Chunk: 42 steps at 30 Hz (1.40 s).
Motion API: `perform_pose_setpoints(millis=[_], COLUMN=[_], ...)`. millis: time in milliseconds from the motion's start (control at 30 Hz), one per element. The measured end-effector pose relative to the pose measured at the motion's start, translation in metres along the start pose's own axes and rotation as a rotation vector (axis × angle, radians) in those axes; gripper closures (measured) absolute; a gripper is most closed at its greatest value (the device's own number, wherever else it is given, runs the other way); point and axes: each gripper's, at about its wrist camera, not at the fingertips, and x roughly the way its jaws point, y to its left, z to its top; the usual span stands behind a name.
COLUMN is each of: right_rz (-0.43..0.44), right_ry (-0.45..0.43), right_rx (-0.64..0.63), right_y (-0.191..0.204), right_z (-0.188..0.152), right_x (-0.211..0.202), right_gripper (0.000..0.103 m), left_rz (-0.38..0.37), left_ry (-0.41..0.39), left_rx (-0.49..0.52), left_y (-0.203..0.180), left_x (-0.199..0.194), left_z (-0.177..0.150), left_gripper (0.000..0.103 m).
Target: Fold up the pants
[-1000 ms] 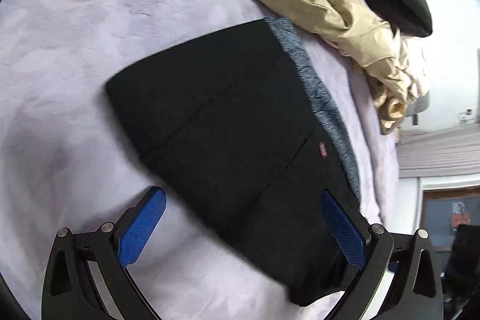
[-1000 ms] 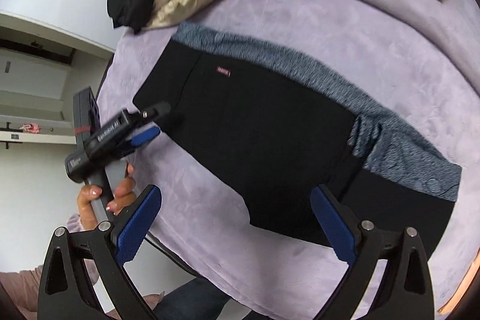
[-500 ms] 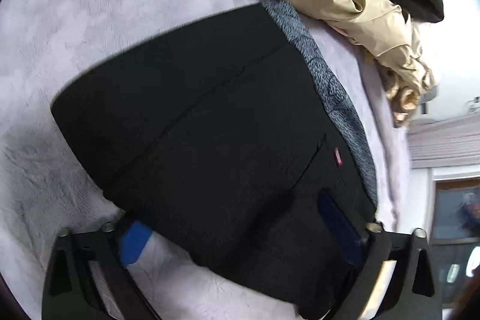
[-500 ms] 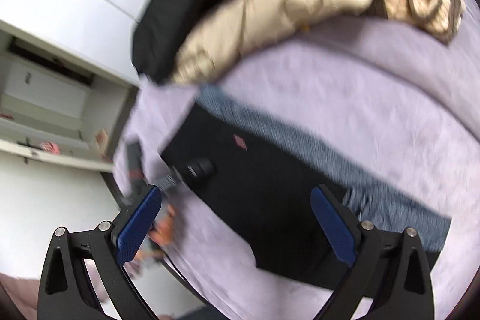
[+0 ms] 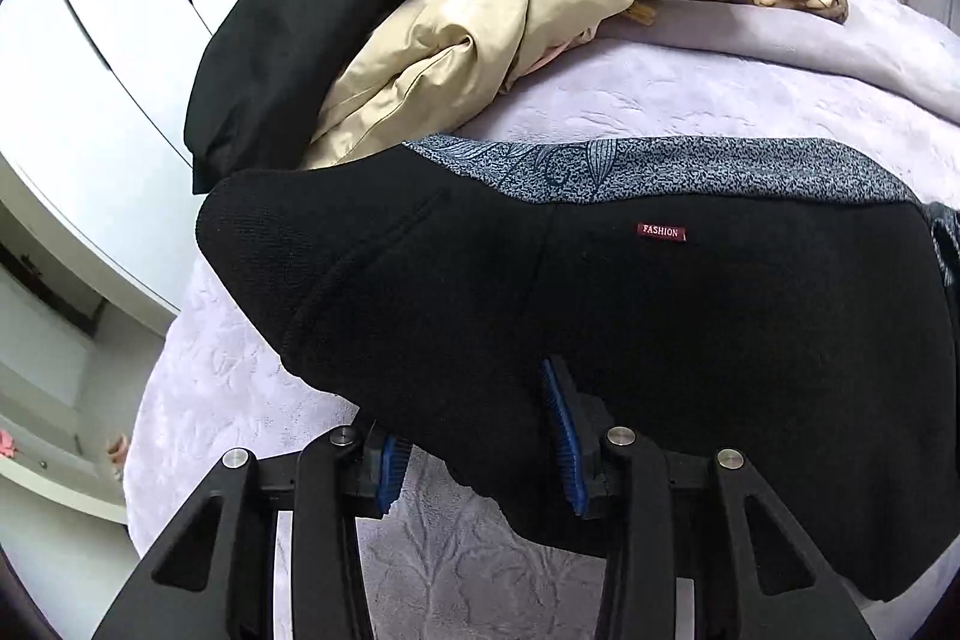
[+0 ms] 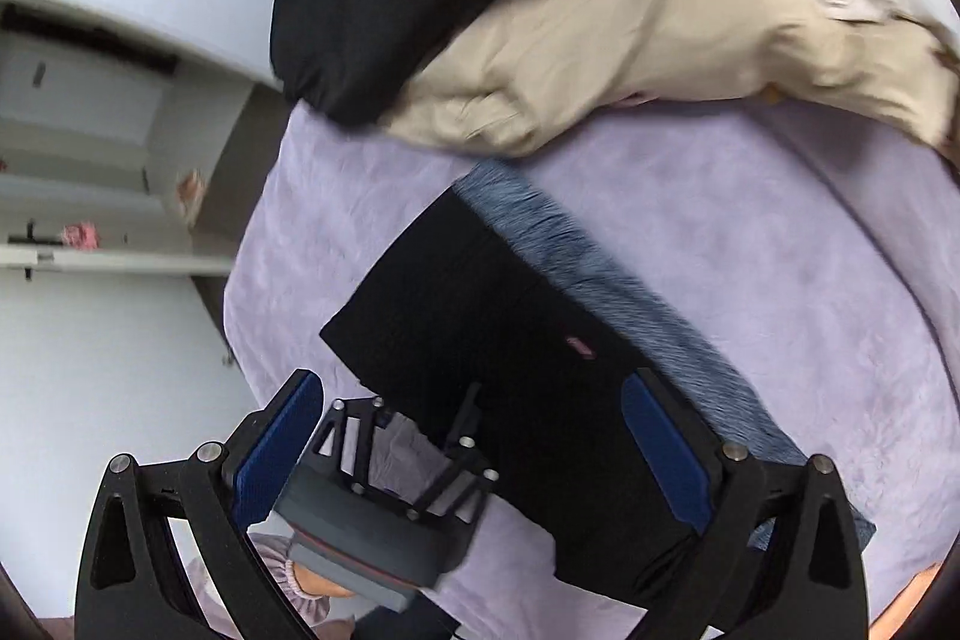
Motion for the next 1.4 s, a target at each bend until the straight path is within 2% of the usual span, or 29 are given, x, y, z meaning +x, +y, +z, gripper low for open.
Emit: perform_pose_setpoints(millis=[167, 300, 333, 367, 400, 433, 500, 733, 800, 900, 1067, 1200, 1300, 1400], right_rz=[-0.034, -0.132, -0.161, -0.179, -0.185, -0.17, -0.118, 0.143, 0.234, 0.323, 0.417, 0.494, 0.545, 0.594], right_ry=[0.148, 0.271, 0.308, 0.334, 0.353, 0.348, 0.289, 0.062, -0.026, -0.133, -0.318, -0.462, -0.547, -0.605], right_rx=[-0.099, -0.192, -0.195, -0.188, -0.171, -0.149, -0.15, -0.006, 0.067, 0.149, 0.269, 0.4, 0.495, 0.588], right_y=[0.045, 0.069, 0.068, 0.065, 0.059, 0.052, 0.045, -0.013, -0.041, -0.078, -0.148, -0.21, -0.246, -0.284], right_z=[0.028, 0.037, 0.038, 0.038, 0.037, 0.036, 0.031, -0.011, -0.035, -0.072, -0.157, -0.236, -0.295, -0.35], right_x=[0.062, 0.108, 0.118, 0.126, 0.13, 0.129, 0.115, 0.025, -0.008, -0.047, -0.104, -0.132, -0.129, -0.109], right_gripper=[0.003, 0.003, 0.006, 0.026, 0.066, 0.079, 0.083, 0.084, 0.084, 0.084, 0.083, 0.083, 0.084, 0.084], left_rz=[0.013, 0.01, 0.008, 0.006, -0.002, -0.018, -0.01, -0.057, -0.087, -0.155, -0.296, -0.397, -0.45, -0.484], left_ry=[-0.001, -0.006, -0.005, -0.005, -0.001, 0.004, -0.019, -0.159, -0.195, -0.245, -0.293, -0.305, -0.308, -0.292], left_rx=[0.017, 0.012, 0.009, 0.009, 0.01, 0.01, 0.024, 0.079, 0.086, 0.109, 0.184, 0.27, 0.368, 0.484], left_y=[0.0, 0.003, 0.003, 0.004, 0.004, 0.003, 0.001, -0.019, -0.028, -0.05, -0.106, -0.155, -0.202, -0.248], left_x=[-0.002, -0.003, -0.002, -0.002, -0.002, -0.002, -0.009, -0.07, -0.088, -0.12, -0.172, -0.206, -0.223, -0.227], left_z=[-0.003, -0.004, -0.004, -0.003, -0.003, -0.002, 0.0, 0.026, 0.034, 0.046, 0.059, 0.055, 0.04, 0.015], left_gripper=[0.061, 0.061, 0.061, 0.061, 0.061, 0.061, 0.061, 0.061, 0.061, 0.061, 0.061, 0.061, 0.061, 0.061])
